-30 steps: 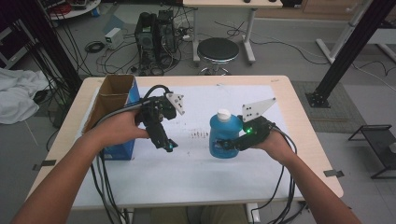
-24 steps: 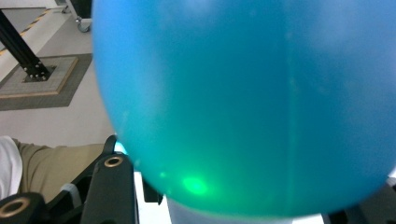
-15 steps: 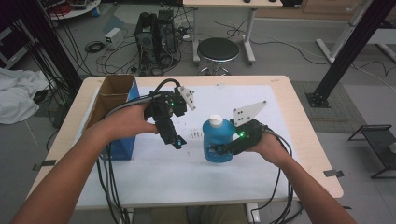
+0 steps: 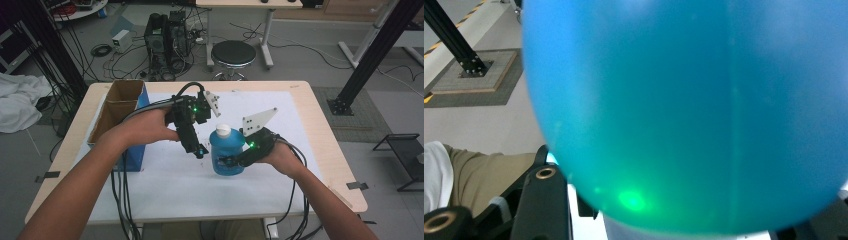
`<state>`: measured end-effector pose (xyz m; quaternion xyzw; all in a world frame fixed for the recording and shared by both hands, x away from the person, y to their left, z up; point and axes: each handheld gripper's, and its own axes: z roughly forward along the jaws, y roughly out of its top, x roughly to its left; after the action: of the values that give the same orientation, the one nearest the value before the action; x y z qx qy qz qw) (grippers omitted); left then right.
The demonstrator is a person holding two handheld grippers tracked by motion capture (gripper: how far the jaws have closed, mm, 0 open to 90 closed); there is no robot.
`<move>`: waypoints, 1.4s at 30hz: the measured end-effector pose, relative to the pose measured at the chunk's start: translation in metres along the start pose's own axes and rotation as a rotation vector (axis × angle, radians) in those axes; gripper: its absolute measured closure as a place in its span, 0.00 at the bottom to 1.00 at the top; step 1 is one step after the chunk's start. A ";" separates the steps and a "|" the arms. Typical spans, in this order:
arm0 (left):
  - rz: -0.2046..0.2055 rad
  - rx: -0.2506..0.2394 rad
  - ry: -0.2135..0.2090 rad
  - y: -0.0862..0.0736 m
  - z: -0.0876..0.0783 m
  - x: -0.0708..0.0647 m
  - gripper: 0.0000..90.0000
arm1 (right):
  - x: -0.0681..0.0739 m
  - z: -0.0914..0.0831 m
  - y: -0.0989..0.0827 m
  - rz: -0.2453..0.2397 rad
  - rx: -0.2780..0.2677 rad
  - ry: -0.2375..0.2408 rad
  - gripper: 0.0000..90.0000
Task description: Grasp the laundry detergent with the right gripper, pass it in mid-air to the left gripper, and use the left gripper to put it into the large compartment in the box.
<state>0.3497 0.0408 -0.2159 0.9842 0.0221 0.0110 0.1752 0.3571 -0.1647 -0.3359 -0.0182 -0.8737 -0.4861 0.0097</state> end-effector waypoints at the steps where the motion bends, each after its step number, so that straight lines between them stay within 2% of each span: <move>1: 0.002 -0.002 0.001 0.001 0.000 0.000 0.06 | 0.000 0.001 0.001 0.001 0.004 0.000 0.48; 3: -0.005 -0.004 -0.004 0.002 0.000 -0.001 0.06 | 0.000 0.004 0.001 -0.006 0.002 0.001 0.48; 4: 0.003 -0.005 -0.002 0.003 0.000 0.000 0.06 | 0.001 0.003 0.002 0.010 0.018 0.004 0.48; 6: 0.008 0.000 -0.004 0.006 0.001 0.000 0.06 | -0.001 0.005 0.003 -0.007 0.016 0.005 0.48; 8: 0.013 0.004 -0.008 0.009 0.002 0.000 0.06 | 0.001 0.006 0.005 0.013 0.013 0.010 0.48; 22: 0.049 0.039 -0.011 0.027 0.007 0.000 0.06 | 0.000 0.013 0.015 -0.035 0.015 0.005 0.48; 25: 0.050 0.051 -0.016 0.030 0.011 0.001 0.06 | -0.001 0.013 0.016 -0.026 0.008 0.009 0.48; 26: 0.052 0.055 -0.016 0.031 0.011 0.001 0.06 | 0.002 0.012 0.016 0.003 0.019 0.017 0.48; 28: 0.055 0.056 -0.016 0.033 0.013 0.001 0.06 | 0.000 0.012 0.016 -0.027 0.016 0.012 0.48; 36: 0.065 0.079 -0.024 0.038 0.019 0.001 0.06 | 0.001 0.011 0.018 -0.021 0.010 0.016 0.48; 38: 0.084 0.085 -0.029 0.039 0.020 0.000 0.12 | 0.001 0.011 0.018 -0.026 0.008 0.010 0.48; 42: 0.090 0.077 -0.021 0.039 0.019 0.000 0.17 | 0.001 0.011 0.018 -0.034 0.007 0.007 0.48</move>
<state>0.3518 -0.0023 -0.2203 0.9903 -0.0238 0.0076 0.1366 0.3570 -0.1460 -0.3263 -0.0016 -0.8756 -0.4830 0.0046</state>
